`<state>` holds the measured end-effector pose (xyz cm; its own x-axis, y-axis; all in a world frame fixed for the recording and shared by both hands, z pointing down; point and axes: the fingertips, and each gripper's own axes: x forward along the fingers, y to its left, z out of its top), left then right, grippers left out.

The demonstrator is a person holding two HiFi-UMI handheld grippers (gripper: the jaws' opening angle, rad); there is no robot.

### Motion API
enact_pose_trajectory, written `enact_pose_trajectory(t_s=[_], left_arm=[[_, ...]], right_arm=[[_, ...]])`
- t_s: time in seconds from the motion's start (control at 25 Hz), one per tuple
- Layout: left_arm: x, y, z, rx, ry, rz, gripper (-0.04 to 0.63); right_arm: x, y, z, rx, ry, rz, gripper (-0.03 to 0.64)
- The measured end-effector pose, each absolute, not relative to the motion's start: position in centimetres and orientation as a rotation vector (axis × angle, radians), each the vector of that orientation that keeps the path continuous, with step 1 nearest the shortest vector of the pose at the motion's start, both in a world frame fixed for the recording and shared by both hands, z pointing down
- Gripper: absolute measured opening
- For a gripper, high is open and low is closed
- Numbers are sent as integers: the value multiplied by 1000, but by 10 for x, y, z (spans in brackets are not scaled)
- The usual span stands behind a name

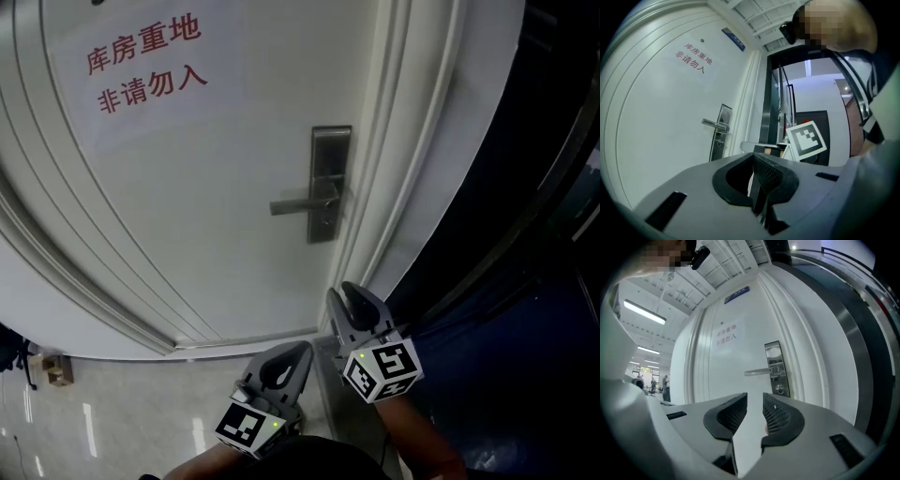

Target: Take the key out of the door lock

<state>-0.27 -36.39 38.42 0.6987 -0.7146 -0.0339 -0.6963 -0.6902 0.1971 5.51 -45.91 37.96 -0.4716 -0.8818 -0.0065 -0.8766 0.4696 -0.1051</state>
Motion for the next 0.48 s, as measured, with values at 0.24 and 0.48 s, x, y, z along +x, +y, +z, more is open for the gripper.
enact_pose_trajectory(t_s=[0.24,0.48], left_arm=[[-13,-403,397,2718,-1116,-131,6],[-25,-430,404,2698,-1121,-113,6]], right_arm=[[59,-538,391,-1731,2573,-96,118],[60,-600,400,-1836,2538,-97,154]])
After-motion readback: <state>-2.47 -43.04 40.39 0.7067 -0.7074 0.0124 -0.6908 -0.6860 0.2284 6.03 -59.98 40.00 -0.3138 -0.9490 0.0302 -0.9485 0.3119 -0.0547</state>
